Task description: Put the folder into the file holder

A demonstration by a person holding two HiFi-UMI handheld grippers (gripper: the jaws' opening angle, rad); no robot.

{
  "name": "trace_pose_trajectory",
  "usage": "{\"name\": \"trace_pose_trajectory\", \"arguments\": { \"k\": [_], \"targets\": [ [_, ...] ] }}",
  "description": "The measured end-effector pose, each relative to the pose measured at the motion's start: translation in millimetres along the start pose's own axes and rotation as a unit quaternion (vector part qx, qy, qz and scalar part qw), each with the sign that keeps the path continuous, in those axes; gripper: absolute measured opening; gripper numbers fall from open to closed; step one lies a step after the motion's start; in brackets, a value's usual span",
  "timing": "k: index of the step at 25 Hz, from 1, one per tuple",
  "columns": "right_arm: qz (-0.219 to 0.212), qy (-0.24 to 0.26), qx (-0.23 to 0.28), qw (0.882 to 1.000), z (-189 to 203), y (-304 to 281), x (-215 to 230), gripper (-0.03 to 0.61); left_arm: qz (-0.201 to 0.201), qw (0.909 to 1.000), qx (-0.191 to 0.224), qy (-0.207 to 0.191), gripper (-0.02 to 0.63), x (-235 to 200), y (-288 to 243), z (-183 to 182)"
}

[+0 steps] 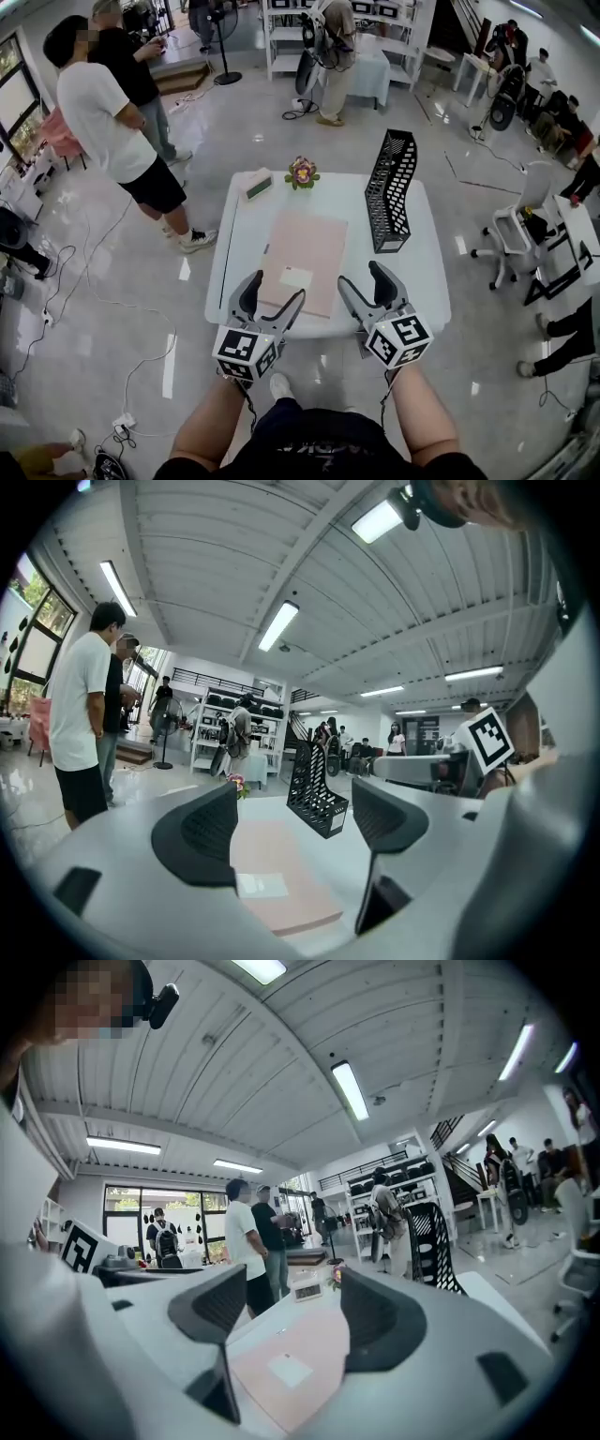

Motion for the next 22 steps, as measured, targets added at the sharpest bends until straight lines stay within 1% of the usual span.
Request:
{"name": "trace_pose_trajectory", "arguments": {
  "k": [5,12,17,22],
  "targets": [
    [0.036,-0.012,-0.004,0.999,2,-21,-3,0.299,0.025,0.9996,-0.007,0.006,0.368,-34,-14,-2],
    [0.075,-0.021,-0.003,0.997,10,-48,-7,0.299,0.058,0.9980,-0.023,0.009,0.368,-75,-28,3],
    [0.094,-0.029,-0.009,0.995,16,-58,-5,0.298,0.067,0.9970,-0.034,0.016,0.368,-93,-37,7],
    [0.099,-0.040,-0.018,0.994,21,-68,1,0.299,0.067,0.9966,-0.042,0.022,0.368,-104,-45,12]
  ]
}}
Point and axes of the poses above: the fingertips, and each gripper's own axes: y backward along the fingers, x to its right, z out of its underside, the point moved 5 cm from there along y, backward along the fingers, and after that the axes turned 1 degree about -y, right-handed, at the moved point
